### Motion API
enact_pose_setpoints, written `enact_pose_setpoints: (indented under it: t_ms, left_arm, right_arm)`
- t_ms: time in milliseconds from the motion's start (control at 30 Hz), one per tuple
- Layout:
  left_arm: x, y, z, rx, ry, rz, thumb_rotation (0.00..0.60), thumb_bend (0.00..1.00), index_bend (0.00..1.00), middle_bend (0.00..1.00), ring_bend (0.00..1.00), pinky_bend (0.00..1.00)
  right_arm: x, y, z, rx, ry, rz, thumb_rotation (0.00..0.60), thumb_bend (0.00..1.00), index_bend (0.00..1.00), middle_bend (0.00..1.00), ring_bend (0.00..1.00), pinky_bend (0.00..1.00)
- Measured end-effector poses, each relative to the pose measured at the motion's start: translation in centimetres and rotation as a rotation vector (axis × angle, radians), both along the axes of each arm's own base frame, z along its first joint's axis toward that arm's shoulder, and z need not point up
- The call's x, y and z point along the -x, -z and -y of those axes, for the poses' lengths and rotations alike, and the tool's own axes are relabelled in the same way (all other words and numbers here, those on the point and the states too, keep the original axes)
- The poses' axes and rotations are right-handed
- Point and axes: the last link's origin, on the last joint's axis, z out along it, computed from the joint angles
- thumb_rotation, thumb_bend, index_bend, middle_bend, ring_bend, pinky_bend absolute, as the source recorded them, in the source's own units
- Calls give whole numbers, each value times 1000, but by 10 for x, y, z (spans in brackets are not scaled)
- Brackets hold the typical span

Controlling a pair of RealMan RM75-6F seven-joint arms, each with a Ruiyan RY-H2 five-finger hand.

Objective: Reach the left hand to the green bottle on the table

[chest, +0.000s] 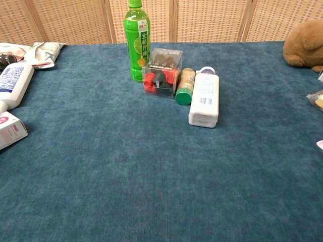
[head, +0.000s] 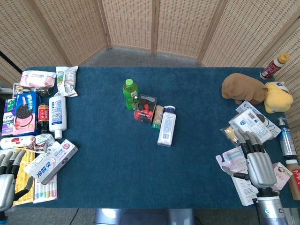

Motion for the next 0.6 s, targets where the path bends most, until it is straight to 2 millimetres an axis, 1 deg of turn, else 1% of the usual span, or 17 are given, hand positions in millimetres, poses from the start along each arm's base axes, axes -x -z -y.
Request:
enact_pose_setpoints:
  t_ms: [267,400,500,600]
  left_arm:
    - [-8,5,-5,20,36,-8,600,424,59,0,0,0]
    - [-12,5,-13,26,53,11,600,423,18,0,0,0]
    - [-14,6,-26,43,62,56,600,418,0,0,0,0]
    - [-17,10,-46,77,65,132,600,409,0,0,0,0]
  right_arm:
    - [4,-6,-9,12,6,25,495,73,0,25,0,0]
    - [9,-11,-17,21,18,38,492,72,0,24,0,0]
    - [12,-13,-22,19,26,45,495,73,0,24,0,0]
    - [13,-13,-25,12,33,47,494,72,0,23,0,0]
